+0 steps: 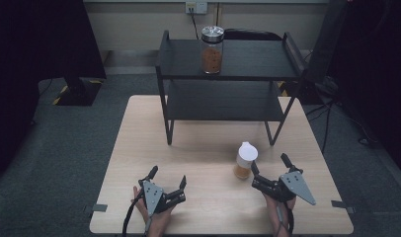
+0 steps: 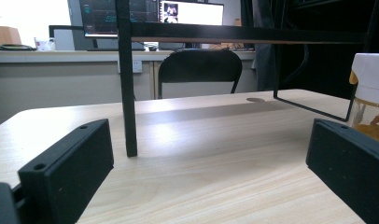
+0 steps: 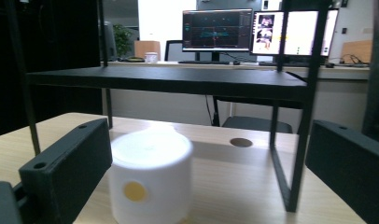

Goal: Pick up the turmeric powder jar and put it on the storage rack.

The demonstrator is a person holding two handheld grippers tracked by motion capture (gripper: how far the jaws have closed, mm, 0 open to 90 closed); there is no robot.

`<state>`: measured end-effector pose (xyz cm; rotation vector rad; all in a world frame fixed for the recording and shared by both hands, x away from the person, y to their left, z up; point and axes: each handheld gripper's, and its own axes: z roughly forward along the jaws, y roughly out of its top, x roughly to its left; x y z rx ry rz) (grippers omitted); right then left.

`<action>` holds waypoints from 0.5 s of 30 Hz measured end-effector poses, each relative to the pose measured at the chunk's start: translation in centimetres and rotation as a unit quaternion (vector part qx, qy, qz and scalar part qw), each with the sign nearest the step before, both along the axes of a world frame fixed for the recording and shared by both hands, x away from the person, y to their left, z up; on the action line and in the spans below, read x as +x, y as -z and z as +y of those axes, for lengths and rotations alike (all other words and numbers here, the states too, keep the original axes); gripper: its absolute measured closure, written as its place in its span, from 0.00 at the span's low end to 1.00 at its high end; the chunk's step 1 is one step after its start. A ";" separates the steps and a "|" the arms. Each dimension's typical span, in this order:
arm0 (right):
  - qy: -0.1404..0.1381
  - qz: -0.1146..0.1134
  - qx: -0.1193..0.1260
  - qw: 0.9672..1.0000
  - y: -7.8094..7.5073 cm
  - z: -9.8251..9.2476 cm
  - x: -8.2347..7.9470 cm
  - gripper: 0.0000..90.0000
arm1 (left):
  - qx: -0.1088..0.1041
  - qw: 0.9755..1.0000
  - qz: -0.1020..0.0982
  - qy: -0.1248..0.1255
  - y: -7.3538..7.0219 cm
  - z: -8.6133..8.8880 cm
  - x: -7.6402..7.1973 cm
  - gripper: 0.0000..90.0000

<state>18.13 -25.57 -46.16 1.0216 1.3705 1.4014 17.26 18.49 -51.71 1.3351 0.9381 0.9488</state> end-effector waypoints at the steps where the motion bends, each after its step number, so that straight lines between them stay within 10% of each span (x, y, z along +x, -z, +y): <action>1: -0.003 0.000 -0.003 1.000 0.0 0.3 0.2 0.00 | 0.000 1.000 0.000 0.000 0.0 0.0 0.0 0.00; 15: -0.015 0.025 -0.017 0.999 1.4 3.0 2.7 0.05 | 0.001 1.000 0.000 0.001 0.0 0.0 0.0 0.00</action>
